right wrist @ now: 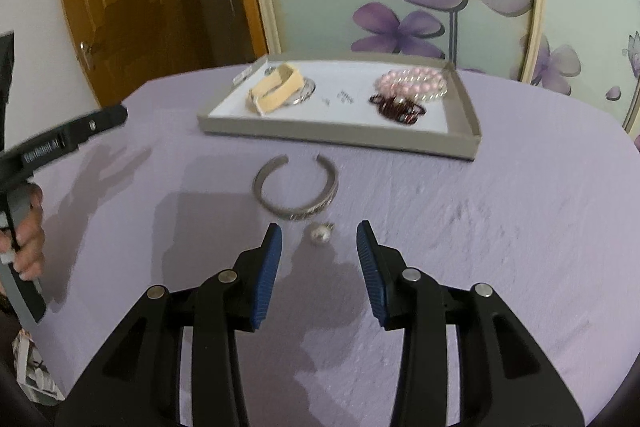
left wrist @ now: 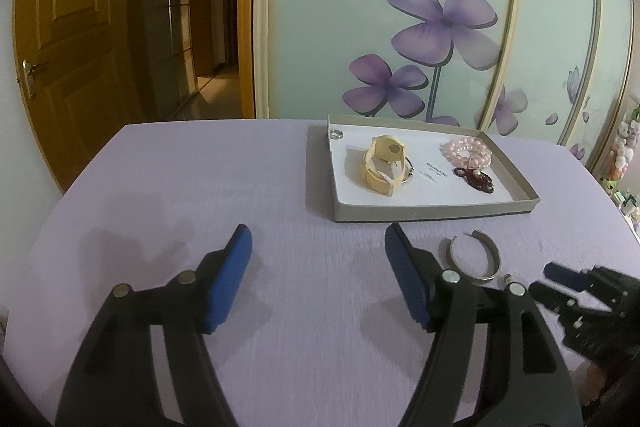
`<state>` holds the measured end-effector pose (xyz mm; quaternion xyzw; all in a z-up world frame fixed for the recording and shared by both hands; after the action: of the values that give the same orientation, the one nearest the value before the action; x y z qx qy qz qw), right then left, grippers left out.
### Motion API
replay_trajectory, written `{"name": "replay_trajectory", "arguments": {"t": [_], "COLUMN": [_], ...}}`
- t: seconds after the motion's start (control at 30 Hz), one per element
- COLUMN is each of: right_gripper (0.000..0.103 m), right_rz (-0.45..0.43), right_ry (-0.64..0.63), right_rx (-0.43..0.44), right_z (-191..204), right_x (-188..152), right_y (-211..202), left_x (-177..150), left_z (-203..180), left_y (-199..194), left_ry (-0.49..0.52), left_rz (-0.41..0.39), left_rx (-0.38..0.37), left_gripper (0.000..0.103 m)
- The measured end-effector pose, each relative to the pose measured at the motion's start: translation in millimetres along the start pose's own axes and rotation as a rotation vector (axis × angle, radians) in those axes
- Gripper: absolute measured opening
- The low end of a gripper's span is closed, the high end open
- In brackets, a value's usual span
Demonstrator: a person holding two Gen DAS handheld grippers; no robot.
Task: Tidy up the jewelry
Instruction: 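Withdraw both grippers from the tray, then grasp the second pearl stud earring with the right gripper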
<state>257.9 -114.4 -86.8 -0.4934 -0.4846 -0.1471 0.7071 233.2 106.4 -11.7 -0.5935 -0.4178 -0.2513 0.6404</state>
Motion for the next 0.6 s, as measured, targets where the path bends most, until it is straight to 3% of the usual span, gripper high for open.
{"name": "replay_trajectory", "arguments": {"t": [0.6], "right_gripper": [0.039], "right_rz": [0.073], "right_ry": [-0.001], "right_rx": [-0.023], "right_z": [2], "right_x": [-11], "right_y": [19], "left_x": [2], "left_z": [3], "left_y": [2], "left_ry": [-0.005], "left_rz": [0.005], "left_rx": [0.009], "left_gripper": [0.07]}}
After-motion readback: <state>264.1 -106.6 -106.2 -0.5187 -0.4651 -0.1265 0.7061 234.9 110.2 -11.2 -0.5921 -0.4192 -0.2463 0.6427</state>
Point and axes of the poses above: each gripper's, at about its wrist camera, not at the fingertips, and y roughly the way its jaws point, z to its left, x to its top, the point moved 4 cm from there along y, roughly the way its jaws point, and after that the axes turned 4 degrees about -z, right-handed, at the moved point
